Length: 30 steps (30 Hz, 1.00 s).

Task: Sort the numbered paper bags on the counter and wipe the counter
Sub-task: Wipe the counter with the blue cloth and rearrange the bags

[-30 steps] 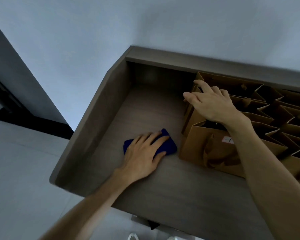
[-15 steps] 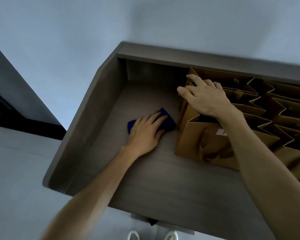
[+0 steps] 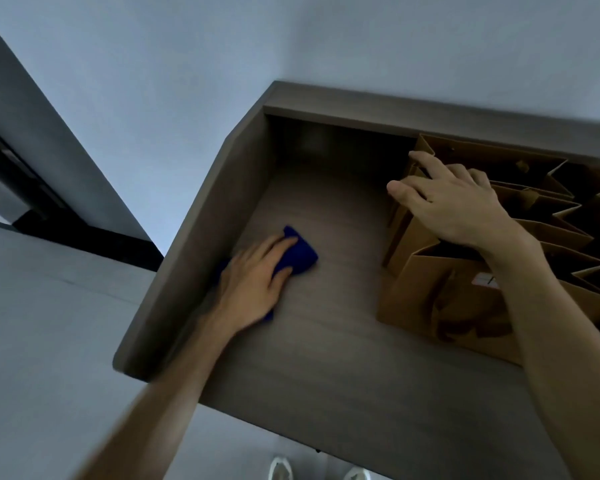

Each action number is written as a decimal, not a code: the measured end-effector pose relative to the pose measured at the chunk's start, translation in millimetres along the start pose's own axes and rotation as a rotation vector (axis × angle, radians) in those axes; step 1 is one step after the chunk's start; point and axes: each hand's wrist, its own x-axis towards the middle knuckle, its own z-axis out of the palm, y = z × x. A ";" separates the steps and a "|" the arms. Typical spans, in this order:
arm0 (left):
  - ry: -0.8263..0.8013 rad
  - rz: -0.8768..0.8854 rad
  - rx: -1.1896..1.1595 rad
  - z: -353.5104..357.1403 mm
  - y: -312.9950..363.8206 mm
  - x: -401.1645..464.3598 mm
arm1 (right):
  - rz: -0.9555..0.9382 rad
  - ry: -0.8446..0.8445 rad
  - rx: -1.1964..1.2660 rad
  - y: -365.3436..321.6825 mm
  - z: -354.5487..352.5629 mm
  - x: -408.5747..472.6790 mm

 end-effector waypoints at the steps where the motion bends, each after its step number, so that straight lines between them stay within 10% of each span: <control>1: 0.006 -0.023 -0.012 0.9 -6.0 22.3 | 0.002 0.000 0.000 -0.5 0.2 0.0; 8: 0.001 -0.080 0.008 11.3 -2.5 98.0 | -0.003 -0.015 -0.005 -0.9 -3.6 -0.1; 19: -0.030 0.103 -0.010 -5.4 8.6 -81.3 | 0.003 -0.015 -0.001 -1.9 -4.7 -1.5; 30: 0.081 -0.111 -0.031 19.3 -8.5 98.4 | 0.004 -0.034 -0.023 2.9 -1.8 2.5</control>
